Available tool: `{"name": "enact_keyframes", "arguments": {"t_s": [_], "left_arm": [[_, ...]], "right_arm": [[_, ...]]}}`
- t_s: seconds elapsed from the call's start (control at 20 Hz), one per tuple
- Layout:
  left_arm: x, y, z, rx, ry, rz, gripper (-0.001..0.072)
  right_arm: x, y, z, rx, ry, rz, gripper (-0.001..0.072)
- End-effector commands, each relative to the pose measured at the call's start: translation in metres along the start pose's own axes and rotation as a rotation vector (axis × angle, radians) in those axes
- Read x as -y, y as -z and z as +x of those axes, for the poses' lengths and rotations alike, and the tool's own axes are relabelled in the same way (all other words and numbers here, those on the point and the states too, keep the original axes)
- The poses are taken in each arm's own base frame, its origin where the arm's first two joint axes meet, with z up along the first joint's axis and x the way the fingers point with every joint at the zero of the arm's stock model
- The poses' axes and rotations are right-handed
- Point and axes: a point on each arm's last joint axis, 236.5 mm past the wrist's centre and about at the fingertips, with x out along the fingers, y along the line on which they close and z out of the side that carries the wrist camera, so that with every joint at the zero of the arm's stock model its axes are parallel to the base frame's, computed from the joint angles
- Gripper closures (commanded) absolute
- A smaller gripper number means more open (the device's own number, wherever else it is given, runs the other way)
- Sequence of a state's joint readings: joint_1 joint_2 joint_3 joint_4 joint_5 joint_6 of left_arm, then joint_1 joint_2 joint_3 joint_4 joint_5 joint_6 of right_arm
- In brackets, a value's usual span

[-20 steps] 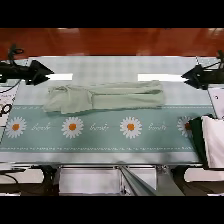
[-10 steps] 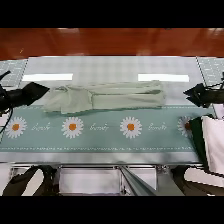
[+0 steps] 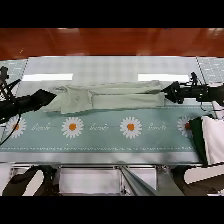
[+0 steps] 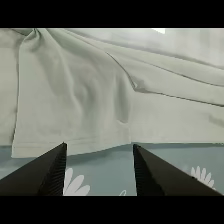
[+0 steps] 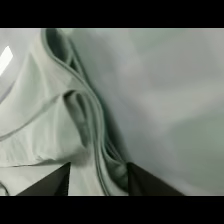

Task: Fold the shirts.

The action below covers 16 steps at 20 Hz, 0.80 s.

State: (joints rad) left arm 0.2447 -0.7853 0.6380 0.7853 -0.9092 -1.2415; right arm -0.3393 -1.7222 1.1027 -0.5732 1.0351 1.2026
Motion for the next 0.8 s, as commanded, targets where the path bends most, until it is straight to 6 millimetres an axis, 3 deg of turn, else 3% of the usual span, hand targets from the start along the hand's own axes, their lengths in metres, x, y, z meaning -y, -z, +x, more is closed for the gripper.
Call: {"name": "enact_keyframes", "arguments": {"t_s": [0.0, 0.2, 0.25, 0.35, 0.55, 0.75], "left_arm": [[-0.001, 0.001, 0.001, -0.002, -0.002, -0.001, 0.0200], [-0.001, 0.001, 0.001, -0.002, -0.002, -0.002, 0.0200], [-0.001, 0.001, 0.001, -0.002, -0.002, -0.002, 0.0200], [-0.001, 0.001, 0.001, -0.002, -0.002, -0.002, 0.0200], [-0.001, 0.001, 0.001, -0.002, -0.001, -0.002, 0.0200], [0.000, 0.001, 0.002, -0.004, 0.000, -0.001, 0.0200]], "right_arm": [[-0.012, -0.001, 0.025, -0.040, -0.013, -0.002, 0.0294], [-0.036, -0.008, 0.040, -0.022, -0.035, -0.030, 0.0301], [-0.041, -0.009, 0.042, -0.020, -0.036, -0.038, 0.0360], [-0.052, -0.009, 0.043, -0.026, -0.046, -0.082, 0.0684], [-0.070, -0.008, 0.026, -0.032, -0.060, -0.140, 0.0689], [-0.092, -0.010, -0.029, 0.037, 0.012, -0.289, 0.0689]]}}
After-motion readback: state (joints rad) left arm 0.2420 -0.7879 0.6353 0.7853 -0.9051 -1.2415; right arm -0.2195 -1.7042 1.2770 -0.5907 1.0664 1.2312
